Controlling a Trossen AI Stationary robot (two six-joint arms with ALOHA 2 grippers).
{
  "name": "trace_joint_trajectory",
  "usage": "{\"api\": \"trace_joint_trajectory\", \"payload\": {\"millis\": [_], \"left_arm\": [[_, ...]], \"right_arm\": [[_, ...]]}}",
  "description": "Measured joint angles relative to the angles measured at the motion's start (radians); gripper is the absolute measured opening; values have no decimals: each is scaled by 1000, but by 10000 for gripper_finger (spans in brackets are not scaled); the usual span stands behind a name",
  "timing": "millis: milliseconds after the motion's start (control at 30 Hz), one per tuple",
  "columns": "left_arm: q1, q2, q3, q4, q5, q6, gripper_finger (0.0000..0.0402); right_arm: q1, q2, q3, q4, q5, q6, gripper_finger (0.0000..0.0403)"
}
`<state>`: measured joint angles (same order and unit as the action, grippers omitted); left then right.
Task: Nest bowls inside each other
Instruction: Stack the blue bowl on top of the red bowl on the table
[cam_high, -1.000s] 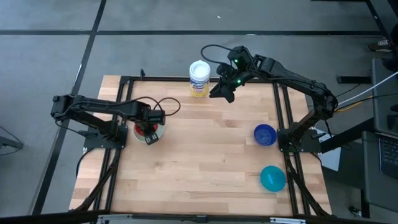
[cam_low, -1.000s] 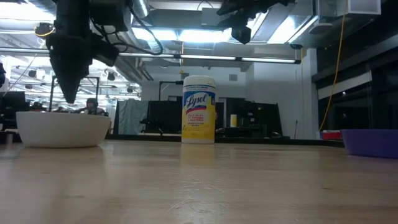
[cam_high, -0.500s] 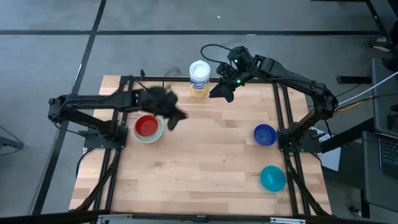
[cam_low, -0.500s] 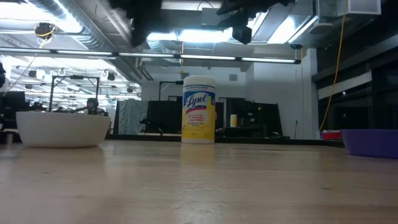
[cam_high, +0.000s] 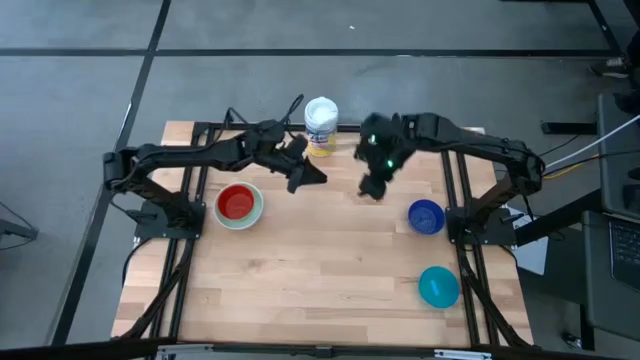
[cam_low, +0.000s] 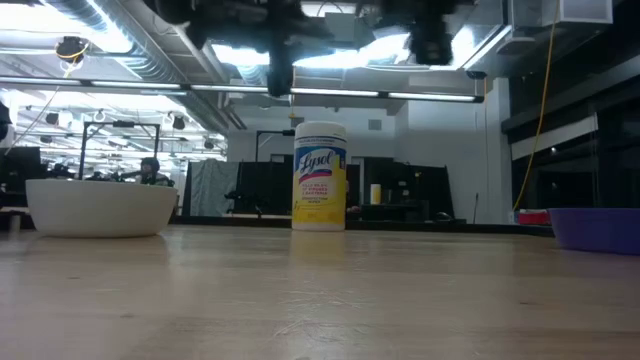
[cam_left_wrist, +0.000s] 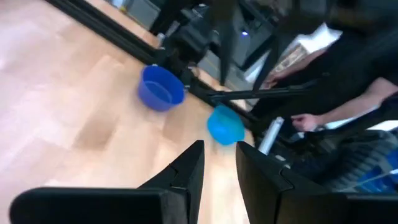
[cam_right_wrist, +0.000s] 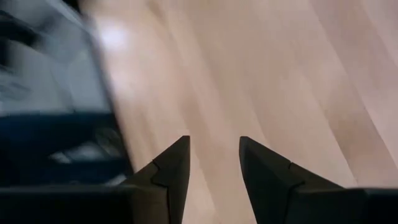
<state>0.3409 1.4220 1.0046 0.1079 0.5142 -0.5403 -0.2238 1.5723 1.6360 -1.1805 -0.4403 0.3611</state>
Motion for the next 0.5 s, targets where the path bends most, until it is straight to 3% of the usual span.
{"api": "trace_joint_trajectory", "payload": {"millis": [67,167,500], "left_arm": [[25,23,0,20,29,20,89],[59,46,0,50,93,36,89],[105,26,0,12,165,145,89]], "right_arm": [[44,0,-3,-130,92,25,144],[94,-15,-55,-191,160,107,152],[210,-75,-483,-7,215,588,161]]}}
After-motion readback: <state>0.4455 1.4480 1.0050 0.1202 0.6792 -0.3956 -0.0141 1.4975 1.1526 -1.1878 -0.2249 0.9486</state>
